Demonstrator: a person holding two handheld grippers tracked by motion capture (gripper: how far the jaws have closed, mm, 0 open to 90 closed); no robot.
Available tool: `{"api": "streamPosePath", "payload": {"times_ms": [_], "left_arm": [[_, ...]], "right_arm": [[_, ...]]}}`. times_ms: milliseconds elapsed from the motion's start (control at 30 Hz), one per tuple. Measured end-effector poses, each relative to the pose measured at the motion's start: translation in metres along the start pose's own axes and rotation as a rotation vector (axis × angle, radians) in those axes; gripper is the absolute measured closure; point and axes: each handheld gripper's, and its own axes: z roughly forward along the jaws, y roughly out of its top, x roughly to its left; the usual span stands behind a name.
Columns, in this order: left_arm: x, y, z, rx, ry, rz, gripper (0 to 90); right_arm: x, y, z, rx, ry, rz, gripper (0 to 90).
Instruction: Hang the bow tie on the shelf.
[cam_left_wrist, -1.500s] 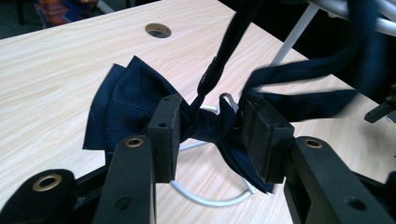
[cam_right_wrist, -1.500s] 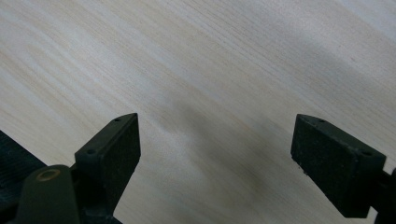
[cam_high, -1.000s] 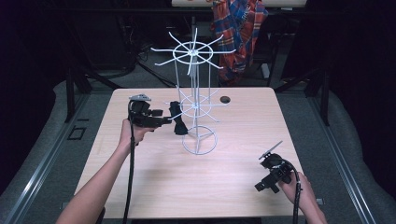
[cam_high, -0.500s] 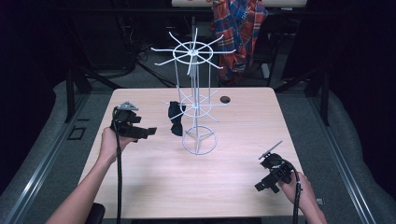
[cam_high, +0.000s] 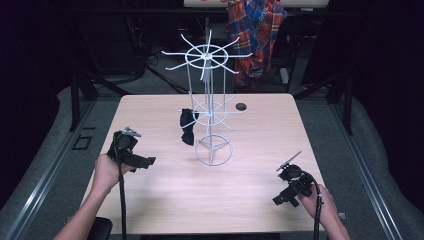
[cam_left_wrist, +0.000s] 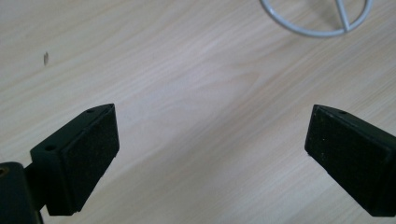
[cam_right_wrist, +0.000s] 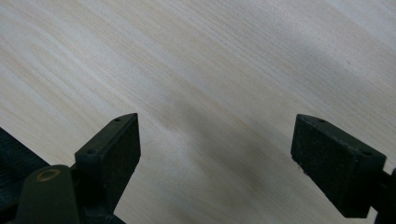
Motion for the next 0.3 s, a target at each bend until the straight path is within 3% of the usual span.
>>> {"api": "streamPosePath", "payload": {"times_ms": [300], "left_arm": [[0.005,-0.02,0.011,0.011,-0.027,-0.023,2.1]], "right_arm": [[-0.001,-0.001,0.003,0.011,-0.004,-0.003,15.5]]}}
